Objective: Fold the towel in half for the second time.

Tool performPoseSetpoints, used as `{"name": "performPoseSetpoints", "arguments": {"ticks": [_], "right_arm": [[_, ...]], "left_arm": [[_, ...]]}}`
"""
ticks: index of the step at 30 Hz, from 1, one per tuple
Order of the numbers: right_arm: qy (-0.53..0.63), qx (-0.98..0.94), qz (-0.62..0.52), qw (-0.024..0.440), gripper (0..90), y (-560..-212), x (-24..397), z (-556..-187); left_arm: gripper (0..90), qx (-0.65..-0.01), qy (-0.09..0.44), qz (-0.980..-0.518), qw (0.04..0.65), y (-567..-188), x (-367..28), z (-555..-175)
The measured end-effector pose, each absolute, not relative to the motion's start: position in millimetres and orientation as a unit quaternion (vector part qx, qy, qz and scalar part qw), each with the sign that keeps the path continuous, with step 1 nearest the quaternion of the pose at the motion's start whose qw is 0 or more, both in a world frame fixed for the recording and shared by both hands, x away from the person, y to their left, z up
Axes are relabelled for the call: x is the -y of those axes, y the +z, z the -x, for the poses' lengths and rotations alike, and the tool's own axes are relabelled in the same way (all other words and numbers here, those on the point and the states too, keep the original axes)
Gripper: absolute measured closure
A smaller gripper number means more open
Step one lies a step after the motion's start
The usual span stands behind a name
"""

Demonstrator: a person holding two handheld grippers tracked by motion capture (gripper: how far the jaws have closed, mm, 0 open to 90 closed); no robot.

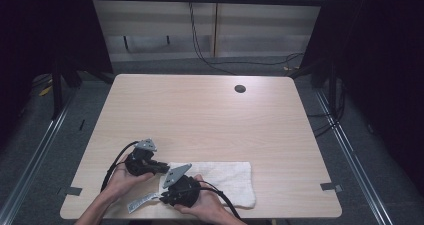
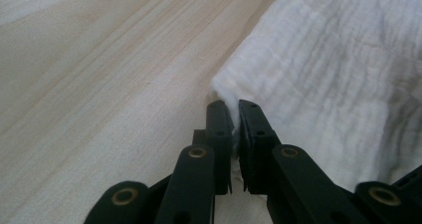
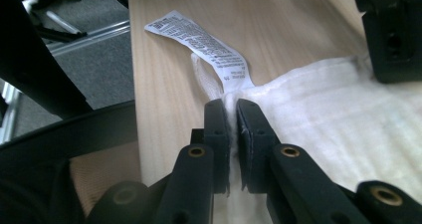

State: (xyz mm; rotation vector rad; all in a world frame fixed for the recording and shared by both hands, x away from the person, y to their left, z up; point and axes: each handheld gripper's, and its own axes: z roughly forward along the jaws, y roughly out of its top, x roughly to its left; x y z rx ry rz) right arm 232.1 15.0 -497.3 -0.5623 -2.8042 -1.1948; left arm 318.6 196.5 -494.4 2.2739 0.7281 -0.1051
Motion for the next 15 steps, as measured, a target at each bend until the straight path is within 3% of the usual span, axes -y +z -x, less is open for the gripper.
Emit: {"name": "performPoseSetpoints", "arguments": {"ticks": [15], "right_arm": [[-0.411, 0.89, 0.197, 0.033, 84.5, -484.3, -6.8, -231.9]], "left_arm": [[85.7, -0.305, -0.077, -0.849, 0.424, -482.4, -203.5, -322.4]]}}
